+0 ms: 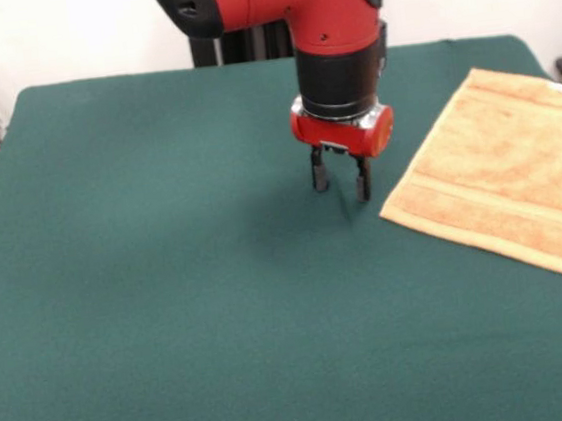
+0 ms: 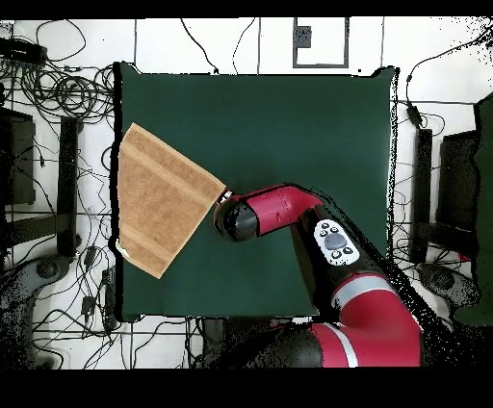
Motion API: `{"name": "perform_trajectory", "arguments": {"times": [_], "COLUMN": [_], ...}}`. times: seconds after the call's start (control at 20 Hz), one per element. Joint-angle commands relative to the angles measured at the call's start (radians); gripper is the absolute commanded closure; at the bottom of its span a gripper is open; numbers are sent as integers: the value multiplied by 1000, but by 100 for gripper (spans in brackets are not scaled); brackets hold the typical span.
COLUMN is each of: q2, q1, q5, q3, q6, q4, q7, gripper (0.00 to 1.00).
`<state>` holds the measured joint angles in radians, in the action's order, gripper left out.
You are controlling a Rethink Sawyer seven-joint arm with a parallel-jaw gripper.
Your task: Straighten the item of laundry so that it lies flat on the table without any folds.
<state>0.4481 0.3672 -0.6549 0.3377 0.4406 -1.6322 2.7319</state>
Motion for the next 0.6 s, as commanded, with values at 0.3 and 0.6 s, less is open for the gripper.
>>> {"name": "perform_trajectory", "arguments": {"times": [0.3, 0.6], "q2": [-176, -172], "q1": [-83, -47], "q5": [100, 165], "q3": [229, 263], "q6": [83, 132], "q4": [-122, -148], "q7": [-156, -166], "gripper": [0, 0]}}
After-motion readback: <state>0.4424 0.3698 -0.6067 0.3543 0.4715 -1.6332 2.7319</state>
